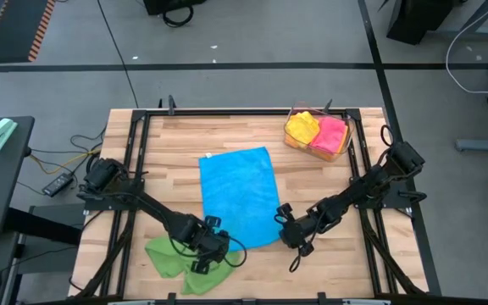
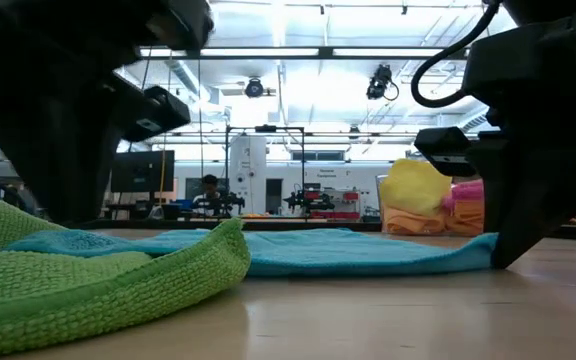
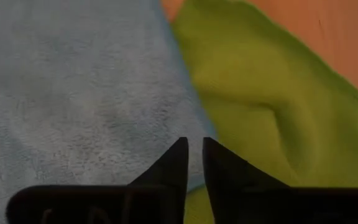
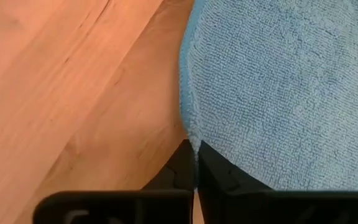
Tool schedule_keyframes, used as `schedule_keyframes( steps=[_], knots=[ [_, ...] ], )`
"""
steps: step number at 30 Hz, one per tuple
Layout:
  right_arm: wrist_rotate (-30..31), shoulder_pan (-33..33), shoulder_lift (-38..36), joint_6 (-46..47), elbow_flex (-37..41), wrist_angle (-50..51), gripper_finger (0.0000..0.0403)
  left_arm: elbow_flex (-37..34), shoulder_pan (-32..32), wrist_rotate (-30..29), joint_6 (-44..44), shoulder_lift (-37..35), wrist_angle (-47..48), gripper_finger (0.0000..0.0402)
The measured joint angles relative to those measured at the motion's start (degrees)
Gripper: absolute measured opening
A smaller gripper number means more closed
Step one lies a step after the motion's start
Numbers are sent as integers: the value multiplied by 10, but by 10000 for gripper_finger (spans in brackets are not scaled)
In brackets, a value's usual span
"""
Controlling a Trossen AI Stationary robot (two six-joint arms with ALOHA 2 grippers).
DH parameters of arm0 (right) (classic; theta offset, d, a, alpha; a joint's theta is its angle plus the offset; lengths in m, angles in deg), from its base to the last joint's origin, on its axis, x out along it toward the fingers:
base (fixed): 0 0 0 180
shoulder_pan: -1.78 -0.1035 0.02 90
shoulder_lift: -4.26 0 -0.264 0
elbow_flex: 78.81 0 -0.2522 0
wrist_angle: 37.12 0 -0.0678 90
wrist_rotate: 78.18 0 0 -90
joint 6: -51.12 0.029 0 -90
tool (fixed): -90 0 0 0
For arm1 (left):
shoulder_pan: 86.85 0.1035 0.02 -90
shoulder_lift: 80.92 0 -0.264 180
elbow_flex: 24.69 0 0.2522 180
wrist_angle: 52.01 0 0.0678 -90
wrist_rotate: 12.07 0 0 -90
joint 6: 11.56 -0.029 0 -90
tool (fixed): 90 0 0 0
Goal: Fold microfiber towels
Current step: Fold the blue microfiber cloth
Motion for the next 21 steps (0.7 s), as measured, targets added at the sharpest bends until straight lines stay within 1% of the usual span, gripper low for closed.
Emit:
schedule_keyframes(
  steps=[5,9,12,17,21],
  knots=[
    [-4,6,-3,26,-1,10,14,-1,-22,-35,-18,0,-25,105],
    [-30,21,-21,47,-9,69,14,-1,-27,-67,-19,0,-38,145],
    [-37,32,-42,69,-11,88,14,-1,-26,-74,-18,1,-46,167],
    [-38,51,-75,113,-12,121,14,0,-26,-76,-8,18,-64,186],
    [-39,56,-85,119,-12,118,14,-1,-31,-76,-23,35,-71,186]
  ],
)
